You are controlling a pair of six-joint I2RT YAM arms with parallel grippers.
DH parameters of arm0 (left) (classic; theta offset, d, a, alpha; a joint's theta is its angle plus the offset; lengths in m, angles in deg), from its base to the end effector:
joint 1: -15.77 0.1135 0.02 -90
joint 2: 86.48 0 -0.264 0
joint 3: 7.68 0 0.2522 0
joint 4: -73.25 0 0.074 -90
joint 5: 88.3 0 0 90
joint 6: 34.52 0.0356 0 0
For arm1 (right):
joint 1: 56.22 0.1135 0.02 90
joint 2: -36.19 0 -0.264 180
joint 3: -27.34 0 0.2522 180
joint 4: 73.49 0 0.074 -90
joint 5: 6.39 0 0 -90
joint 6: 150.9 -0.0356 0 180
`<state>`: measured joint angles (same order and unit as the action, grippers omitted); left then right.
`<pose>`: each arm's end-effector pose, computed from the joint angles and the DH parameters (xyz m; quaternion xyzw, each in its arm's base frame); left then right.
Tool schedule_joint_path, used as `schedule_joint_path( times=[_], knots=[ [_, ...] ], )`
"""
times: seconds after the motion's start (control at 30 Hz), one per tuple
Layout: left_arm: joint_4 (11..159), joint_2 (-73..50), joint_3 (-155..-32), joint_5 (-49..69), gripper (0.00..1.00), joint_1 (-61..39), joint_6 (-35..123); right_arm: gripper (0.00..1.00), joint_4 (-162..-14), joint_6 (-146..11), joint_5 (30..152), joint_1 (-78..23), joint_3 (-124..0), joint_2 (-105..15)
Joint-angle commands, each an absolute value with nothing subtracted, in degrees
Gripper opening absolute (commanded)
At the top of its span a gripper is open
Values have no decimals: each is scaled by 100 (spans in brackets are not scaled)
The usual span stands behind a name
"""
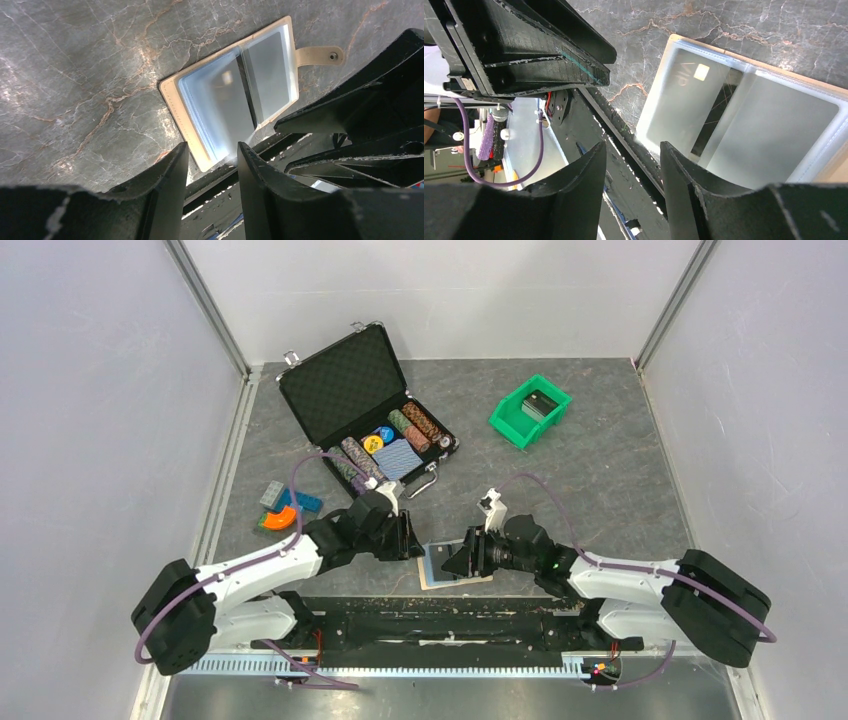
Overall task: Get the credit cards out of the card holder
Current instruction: Remove the credit card from the card holder.
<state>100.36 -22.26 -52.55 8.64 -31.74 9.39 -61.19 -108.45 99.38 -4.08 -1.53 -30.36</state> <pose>0.1444 -0.1640 0.1884 0.0339 0.9266 -0.3083 0.2124 0.1227 0.1736 0.1551 -0.1068 0.8336 0.4794 0.2528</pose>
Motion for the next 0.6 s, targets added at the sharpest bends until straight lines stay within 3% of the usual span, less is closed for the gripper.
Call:
schedule_joint_path(
  times=[0.0, 0.17, 0.37, 0.57],
  knots=[
    [10099, -2377, -5408, 711, 48, -3183, 800, 47, -5709, -10888, 10002, -381, -276, -3131],
    [9700, -2349, -5295, 1155, 46, -3186, 837, 42, -6377, -10555, 9524, -393, -449, -3009],
    [8889, -1987, -5117, 1734, 35, -3187, 871, 33, -6620, -10380, 9251, -465, -430, -3060],
    [8283, -1504, -4957, 1984, 22, -3182, 863, 33, -6566, -10318, 9262, -586, -449, -3338]
  ],
)
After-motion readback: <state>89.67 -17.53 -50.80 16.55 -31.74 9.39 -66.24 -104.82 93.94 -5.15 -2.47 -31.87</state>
